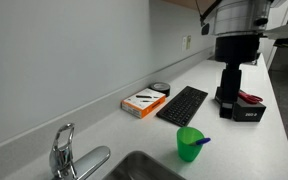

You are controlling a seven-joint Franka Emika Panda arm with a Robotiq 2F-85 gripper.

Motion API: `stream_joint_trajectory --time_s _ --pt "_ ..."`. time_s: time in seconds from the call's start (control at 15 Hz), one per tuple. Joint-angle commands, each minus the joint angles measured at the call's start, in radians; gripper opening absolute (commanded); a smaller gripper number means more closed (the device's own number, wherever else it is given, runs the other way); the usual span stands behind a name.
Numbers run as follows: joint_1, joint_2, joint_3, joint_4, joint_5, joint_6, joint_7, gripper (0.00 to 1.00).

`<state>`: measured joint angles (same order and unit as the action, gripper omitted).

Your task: Remove the marker from the cup

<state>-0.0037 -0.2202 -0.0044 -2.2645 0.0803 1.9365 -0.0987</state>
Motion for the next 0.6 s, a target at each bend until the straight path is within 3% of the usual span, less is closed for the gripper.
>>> stream_joint_trajectory --time_s 0.0,0.53 --pt "0.023 0.002 0.040 -0.031 -0.026 0.050 0.073 1.00" --pt "0.055 0.031 0.135 -0.092 -0.175 0.155 0.262 1.00"
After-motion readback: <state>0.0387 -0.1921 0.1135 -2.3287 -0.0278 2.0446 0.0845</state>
